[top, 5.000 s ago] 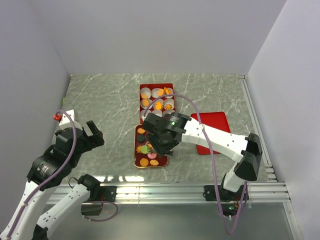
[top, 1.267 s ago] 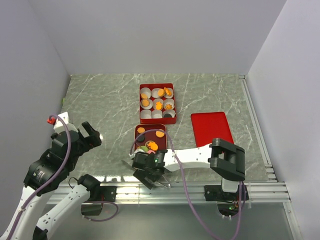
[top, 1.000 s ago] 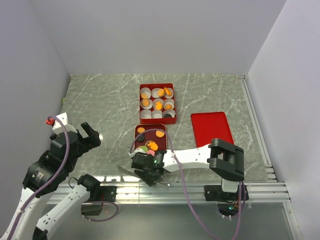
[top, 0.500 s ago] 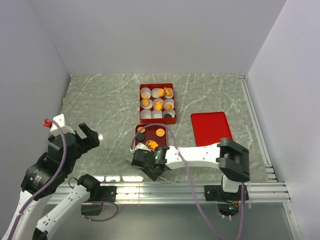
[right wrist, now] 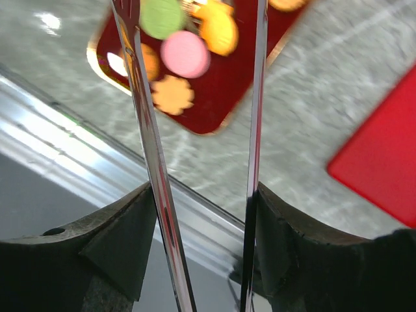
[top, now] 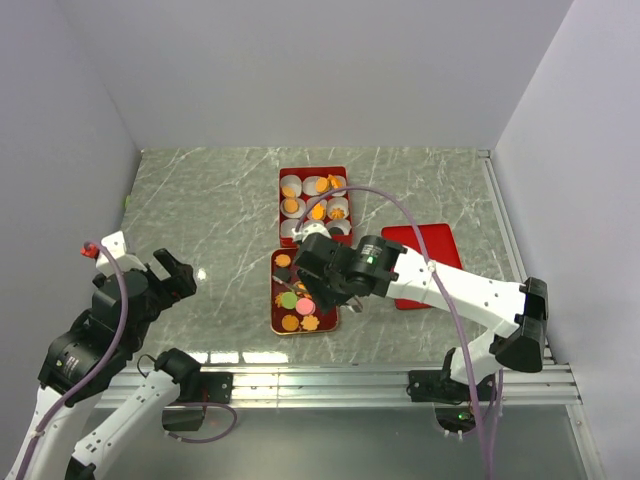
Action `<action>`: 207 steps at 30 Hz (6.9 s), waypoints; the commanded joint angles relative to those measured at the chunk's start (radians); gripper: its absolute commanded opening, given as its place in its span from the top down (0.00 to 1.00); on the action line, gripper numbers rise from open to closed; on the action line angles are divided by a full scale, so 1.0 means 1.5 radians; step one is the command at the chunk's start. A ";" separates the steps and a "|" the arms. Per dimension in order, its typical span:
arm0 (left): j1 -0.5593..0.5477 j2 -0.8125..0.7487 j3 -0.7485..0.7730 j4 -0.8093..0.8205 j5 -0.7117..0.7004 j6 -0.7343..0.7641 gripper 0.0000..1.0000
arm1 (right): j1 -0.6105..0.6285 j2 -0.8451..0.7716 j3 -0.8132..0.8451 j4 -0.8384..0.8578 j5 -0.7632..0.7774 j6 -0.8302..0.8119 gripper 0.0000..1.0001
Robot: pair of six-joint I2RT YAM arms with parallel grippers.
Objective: Pack the cookies
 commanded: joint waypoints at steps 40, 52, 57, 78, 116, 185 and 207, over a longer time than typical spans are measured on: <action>-0.001 -0.026 0.018 -0.004 -0.022 -0.013 0.01 | -0.140 0.039 -0.078 -0.016 -0.131 0.004 0.44; -0.002 -0.028 0.019 -0.003 -0.024 -0.014 0.01 | -0.127 0.024 -0.119 -0.035 -0.176 0.003 0.48; -0.002 -0.028 0.019 -0.004 -0.025 -0.015 0.01 | -0.127 0.040 -0.121 -0.021 -0.211 0.002 0.55; -0.001 -0.027 0.019 -0.006 -0.026 -0.016 0.01 | -0.210 0.086 0.137 -0.111 -0.131 -0.025 0.66; -0.003 -0.012 0.012 0.010 -0.003 0.003 0.01 | -0.288 0.402 0.492 -0.089 -0.130 -0.028 0.47; -0.004 0.020 0.020 -0.004 -0.013 -0.013 0.00 | -0.167 0.659 0.501 0.298 -0.392 0.092 0.27; -0.001 -0.004 0.019 -0.004 -0.018 -0.015 0.01 | -0.501 -0.066 -0.160 0.270 -0.117 -0.011 0.33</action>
